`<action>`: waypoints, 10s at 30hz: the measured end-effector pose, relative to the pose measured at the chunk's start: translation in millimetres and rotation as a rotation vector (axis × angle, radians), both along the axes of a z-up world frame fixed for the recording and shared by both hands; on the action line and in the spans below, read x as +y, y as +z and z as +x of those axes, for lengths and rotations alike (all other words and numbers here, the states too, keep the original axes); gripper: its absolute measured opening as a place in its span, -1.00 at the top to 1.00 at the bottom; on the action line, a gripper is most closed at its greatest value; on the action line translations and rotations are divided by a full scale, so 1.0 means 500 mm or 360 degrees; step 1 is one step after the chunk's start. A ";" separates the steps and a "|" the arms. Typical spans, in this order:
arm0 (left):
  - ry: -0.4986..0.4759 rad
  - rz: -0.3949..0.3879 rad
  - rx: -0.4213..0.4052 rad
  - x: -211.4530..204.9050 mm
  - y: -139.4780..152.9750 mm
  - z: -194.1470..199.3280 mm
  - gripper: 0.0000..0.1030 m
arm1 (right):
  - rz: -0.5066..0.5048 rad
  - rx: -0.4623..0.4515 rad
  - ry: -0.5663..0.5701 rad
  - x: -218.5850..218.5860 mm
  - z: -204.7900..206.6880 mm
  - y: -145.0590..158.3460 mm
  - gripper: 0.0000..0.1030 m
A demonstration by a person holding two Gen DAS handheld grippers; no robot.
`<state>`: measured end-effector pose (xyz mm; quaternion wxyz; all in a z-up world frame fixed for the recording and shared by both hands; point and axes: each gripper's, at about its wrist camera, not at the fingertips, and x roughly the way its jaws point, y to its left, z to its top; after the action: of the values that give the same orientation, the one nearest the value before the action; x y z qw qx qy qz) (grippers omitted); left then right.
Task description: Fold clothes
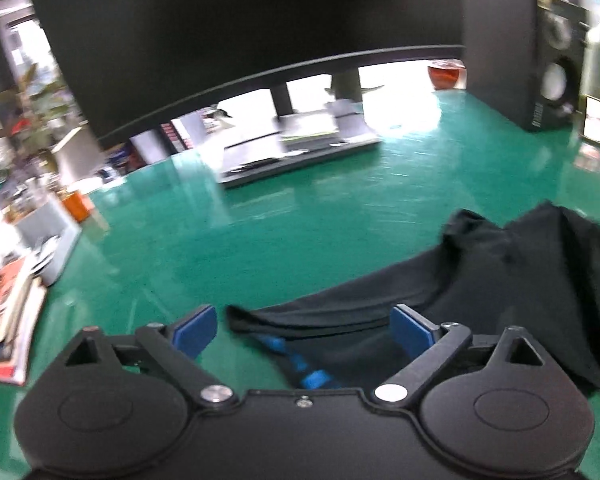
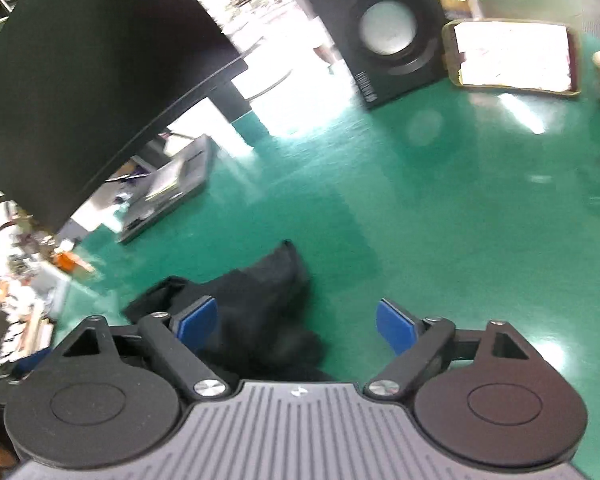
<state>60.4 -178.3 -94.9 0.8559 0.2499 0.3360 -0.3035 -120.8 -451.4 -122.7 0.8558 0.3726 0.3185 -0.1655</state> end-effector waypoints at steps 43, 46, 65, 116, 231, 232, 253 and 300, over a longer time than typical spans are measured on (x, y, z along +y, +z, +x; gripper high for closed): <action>-0.0083 -0.0165 0.0697 0.023 -0.091 -0.060 -0.78 | -0.0535 0.0066 0.0359 0.088 -0.071 -0.015 -0.83; -0.0222 -0.0092 0.0598 -0.027 -0.093 -0.092 -0.69 | -0.0615 0.0086 0.0416 0.117 -0.048 -0.024 -0.48; -0.0016 -0.0620 0.0621 0.102 0.068 0.015 0.84 | 0.0452 -0.0504 -0.0194 -0.096 -0.171 0.028 0.63; 0.0170 -0.0484 0.0827 0.190 -0.042 0.039 -0.69 | -0.0055 -0.0202 0.0377 -0.032 -0.066 -0.030 -0.88; -0.0372 -0.0362 0.0738 -0.041 -0.115 -0.025 -0.62 | 0.1199 -0.0574 0.0261 -0.169 -0.134 -0.138 -1.00; -0.0371 -0.0358 0.0732 -0.042 -0.116 -0.026 -0.65 | 0.1237 -0.0670 0.0202 -0.180 -0.168 -0.127 -1.00; -0.0780 -0.0155 0.0380 -0.392 -0.096 0.013 -0.69 | 0.0588 -0.0362 0.0425 -0.147 -0.075 -0.118 -1.00; -0.0619 0.0011 0.0275 -0.406 -0.132 0.028 -0.94 | 0.0459 -0.0322 0.0591 -0.047 -0.109 -0.108 0.19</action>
<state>74.5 -381.2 -161.2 0.7483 0.2861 0.3546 -0.4821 -175.1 -475.1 -176.5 0.8370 0.4406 0.3144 0.0798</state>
